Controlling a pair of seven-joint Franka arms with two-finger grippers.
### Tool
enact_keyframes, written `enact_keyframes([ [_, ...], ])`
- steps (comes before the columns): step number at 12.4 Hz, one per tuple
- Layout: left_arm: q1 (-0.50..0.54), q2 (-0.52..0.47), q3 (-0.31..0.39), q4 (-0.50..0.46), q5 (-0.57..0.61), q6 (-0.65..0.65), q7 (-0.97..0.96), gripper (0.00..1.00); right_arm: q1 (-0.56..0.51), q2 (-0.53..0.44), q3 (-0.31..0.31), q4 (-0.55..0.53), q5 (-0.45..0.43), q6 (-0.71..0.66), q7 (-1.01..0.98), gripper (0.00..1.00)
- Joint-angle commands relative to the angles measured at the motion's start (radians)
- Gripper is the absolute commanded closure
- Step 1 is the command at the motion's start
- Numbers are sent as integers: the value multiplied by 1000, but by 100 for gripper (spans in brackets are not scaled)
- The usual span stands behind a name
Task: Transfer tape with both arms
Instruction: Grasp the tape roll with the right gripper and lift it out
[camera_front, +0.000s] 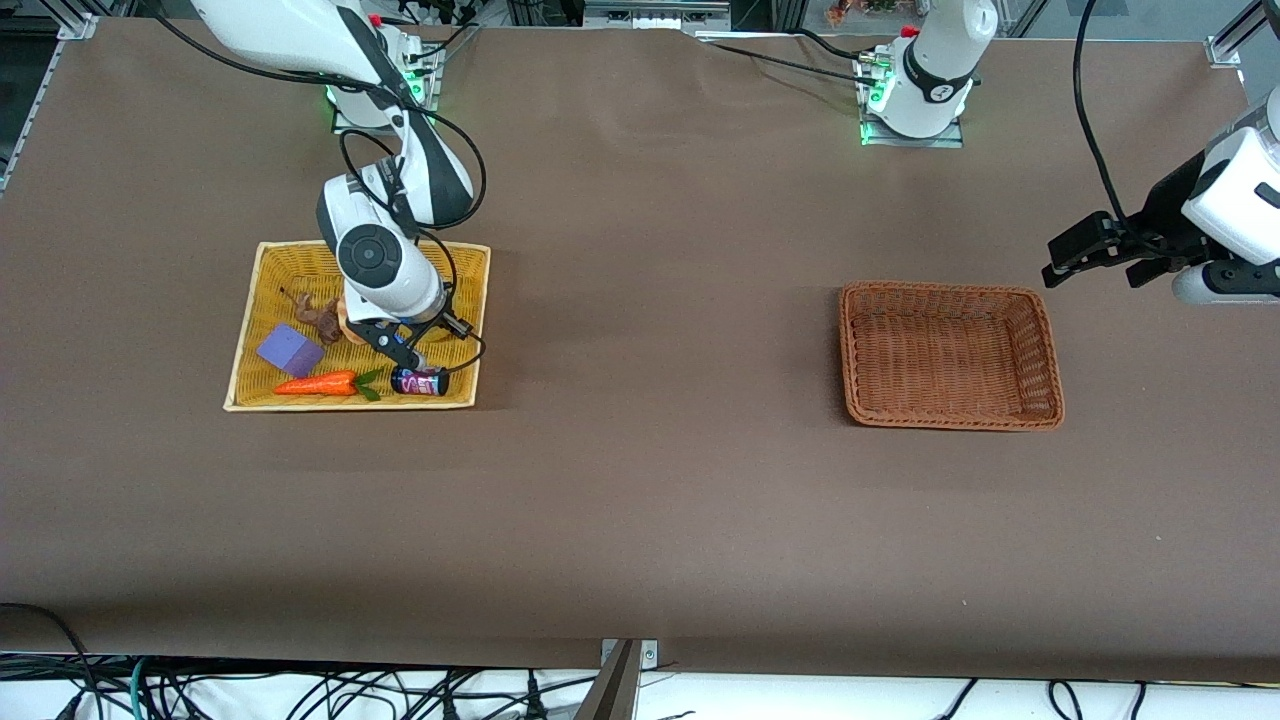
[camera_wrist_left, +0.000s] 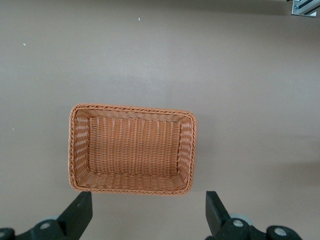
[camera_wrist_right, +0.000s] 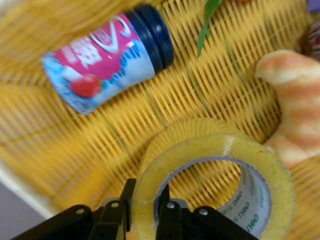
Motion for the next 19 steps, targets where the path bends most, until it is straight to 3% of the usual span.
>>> enact_keyframes([
  [1,7,10,-6,27,4,-18,14,0,20,-29,-3,198,-11,-241,9,100],
  [3,7,10,-6,27,4,-18,14,0,90,-13,-3,333,12,-341,33,100],
  [5,7,10,-6,27,4,-18,15,0,169,55,-3,418,91,-314,196,100],
  [7,7,10,-6,24,6,-22,17,0,283,178,-3,536,107,-277,301,100],
  [10,7,16,-9,28,4,-37,16,0,412,414,-2,744,108,-123,500,100],
  [12,14,27,-4,28,4,-17,14,0,453,517,1,806,114,21,594,100],
  [13,34,51,-4,28,6,7,15,0,454,530,3,806,117,57,596,91],
  [14,46,64,-4,27,7,14,22,0,450,528,3,806,142,56,596,61],
  [15,50,65,-4,21,7,15,23,0,453,519,2,806,151,50,596,2],
  [19,44,206,-12,27,52,32,25,0,433,406,-8,802,140,-86,529,0],
])
